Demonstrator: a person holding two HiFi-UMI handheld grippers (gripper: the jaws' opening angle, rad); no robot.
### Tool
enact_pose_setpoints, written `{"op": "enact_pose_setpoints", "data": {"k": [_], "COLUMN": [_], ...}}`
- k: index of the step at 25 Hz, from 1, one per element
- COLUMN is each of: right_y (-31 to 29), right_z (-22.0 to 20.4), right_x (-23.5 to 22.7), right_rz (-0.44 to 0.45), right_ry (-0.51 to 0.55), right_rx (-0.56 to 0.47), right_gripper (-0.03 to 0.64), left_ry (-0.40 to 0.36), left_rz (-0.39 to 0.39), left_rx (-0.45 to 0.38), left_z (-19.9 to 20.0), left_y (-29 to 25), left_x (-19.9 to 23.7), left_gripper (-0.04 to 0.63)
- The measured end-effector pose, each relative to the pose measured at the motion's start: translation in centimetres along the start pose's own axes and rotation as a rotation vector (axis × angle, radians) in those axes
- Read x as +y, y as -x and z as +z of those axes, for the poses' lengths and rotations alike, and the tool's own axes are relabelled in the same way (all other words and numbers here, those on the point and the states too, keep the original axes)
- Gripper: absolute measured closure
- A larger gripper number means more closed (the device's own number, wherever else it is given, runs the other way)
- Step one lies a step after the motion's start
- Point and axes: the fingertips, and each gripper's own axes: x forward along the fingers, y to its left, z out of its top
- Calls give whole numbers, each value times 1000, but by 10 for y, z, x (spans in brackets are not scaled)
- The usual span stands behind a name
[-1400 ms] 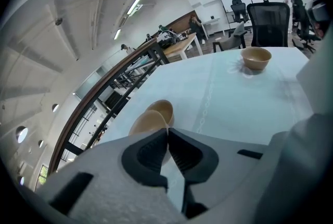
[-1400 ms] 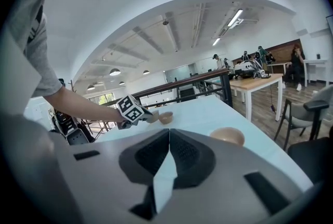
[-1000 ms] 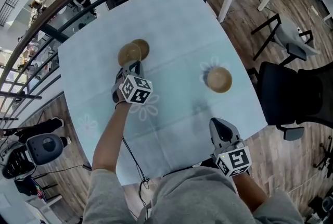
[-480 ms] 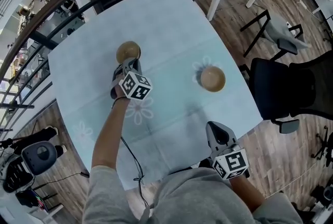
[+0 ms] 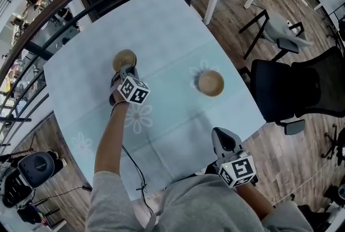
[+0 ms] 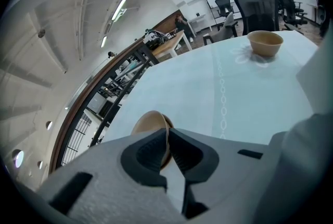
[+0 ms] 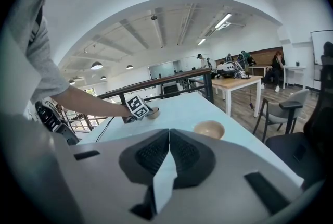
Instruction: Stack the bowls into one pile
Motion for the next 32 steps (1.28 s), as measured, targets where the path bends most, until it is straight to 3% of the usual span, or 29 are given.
{"op": "enact_pose_setpoints", "data": {"k": [5,10,14,20,23,32], "right_y": [1,4,9,9,5,-18], "right_z": [4,2,-1,2,2,-6], "right_x": [1,-15,-43,-97,-124,-162], "right_rz": [20,22,17,3,14,126], "right_ry": [8,20,42,59,44,28], "right_rx": [-9,-14,-15,-36,-20,62], "right_gripper": [591,591,591,591,589,588], "left_ry": [25,117,209,364,466,706], "left_rz": [-9,-7,44,131,144,65], "left_rx": [3,-6,-38,-136,-169,-216], "left_z": [-1,3,8,19,17,6], "left_y": [2,11,35,90,122,211], "left_x": [-5,-7,-13,-32,-55,-177], "left_gripper": [569,568,518,514,515,566]}}
